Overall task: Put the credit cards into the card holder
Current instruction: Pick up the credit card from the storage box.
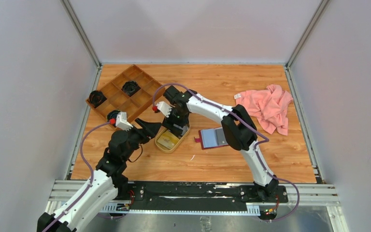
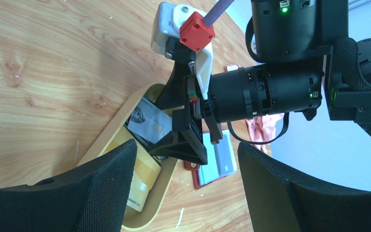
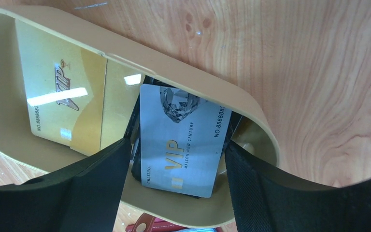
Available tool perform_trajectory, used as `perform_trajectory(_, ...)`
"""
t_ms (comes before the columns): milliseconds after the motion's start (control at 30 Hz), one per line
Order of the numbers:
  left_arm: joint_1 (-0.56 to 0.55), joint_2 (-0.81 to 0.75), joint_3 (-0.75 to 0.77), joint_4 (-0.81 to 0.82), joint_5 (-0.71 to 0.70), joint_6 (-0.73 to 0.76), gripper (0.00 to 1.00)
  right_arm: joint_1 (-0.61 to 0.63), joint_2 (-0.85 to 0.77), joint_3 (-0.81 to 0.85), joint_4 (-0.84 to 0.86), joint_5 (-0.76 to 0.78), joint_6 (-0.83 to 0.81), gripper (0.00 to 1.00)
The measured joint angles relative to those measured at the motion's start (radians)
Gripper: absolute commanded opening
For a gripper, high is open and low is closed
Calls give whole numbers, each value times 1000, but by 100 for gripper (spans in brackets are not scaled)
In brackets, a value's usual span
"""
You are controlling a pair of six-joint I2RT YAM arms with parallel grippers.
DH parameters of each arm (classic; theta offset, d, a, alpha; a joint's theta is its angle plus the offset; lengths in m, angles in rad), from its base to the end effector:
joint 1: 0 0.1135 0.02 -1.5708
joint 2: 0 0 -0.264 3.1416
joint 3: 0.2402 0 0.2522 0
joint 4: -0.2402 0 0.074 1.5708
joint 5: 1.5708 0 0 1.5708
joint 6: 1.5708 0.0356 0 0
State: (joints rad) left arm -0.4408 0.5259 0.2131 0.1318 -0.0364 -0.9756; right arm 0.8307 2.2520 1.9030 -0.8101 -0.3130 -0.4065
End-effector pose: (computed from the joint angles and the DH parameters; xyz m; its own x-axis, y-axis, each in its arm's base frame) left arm 0.1371 -0.0633 0.2080 -0.4175 -0.7180 -0.5569 0.0861 0.5789 -0.8108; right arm 0.3157 0.3619 0.1923 -0.2570 -0.8393 -0.4791 -0.9660 0.2382 0.1010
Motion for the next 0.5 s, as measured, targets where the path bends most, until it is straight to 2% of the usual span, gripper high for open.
perform_trajectory(100,0,0,0,0,0,0,79,1,5,0,-3,0,-2,65)
perform_trajectory(200,0,-1,0,0,3,0,79,0,9,0,-4,3,-1,50)
perform_trajectory(300,0,-2,0,0,9,-2,79,0,10,0,-6,-3,7,40)
perform_trajectory(500,0,-5,-9,0,14,-17,79,-3,6,0,-6,-24,8,32)
